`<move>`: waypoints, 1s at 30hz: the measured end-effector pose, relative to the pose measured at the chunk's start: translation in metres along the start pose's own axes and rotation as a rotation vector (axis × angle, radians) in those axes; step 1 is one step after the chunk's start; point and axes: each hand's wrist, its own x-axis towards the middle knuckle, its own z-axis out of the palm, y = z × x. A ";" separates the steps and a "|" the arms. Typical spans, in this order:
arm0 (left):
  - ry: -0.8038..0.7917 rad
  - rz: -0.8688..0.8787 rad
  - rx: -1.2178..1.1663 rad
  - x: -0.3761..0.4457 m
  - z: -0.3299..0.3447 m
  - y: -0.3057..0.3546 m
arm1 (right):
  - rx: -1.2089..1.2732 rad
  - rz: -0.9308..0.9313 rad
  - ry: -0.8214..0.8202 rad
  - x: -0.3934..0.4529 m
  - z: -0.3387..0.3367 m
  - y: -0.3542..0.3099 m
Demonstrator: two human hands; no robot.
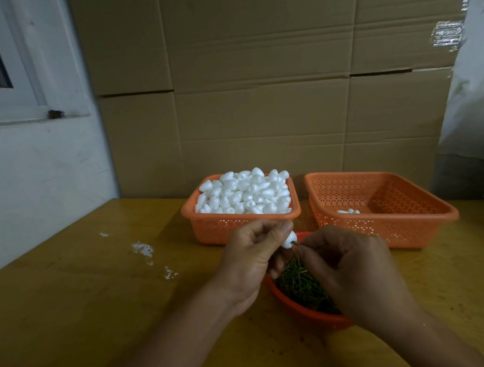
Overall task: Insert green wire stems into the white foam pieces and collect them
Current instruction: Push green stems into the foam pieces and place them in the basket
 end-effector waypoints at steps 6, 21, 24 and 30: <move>0.012 0.046 0.021 0.000 0.000 0.000 | 0.041 0.050 -0.028 -0.001 0.002 0.001; 0.001 0.131 0.102 -0.001 0.003 -0.005 | 0.074 0.092 -0.055 0.000 0.002 0.002; -0.048 0.122 0.048 -0.002 0.003 -0.003 | 0.103 0.089 -0.024 0.001 0.002 0.003; -0.057 0.086 0.014 -0.002 0.003 -0.002 | 0.169 0.112 -0.043 0.000 0.003 0.005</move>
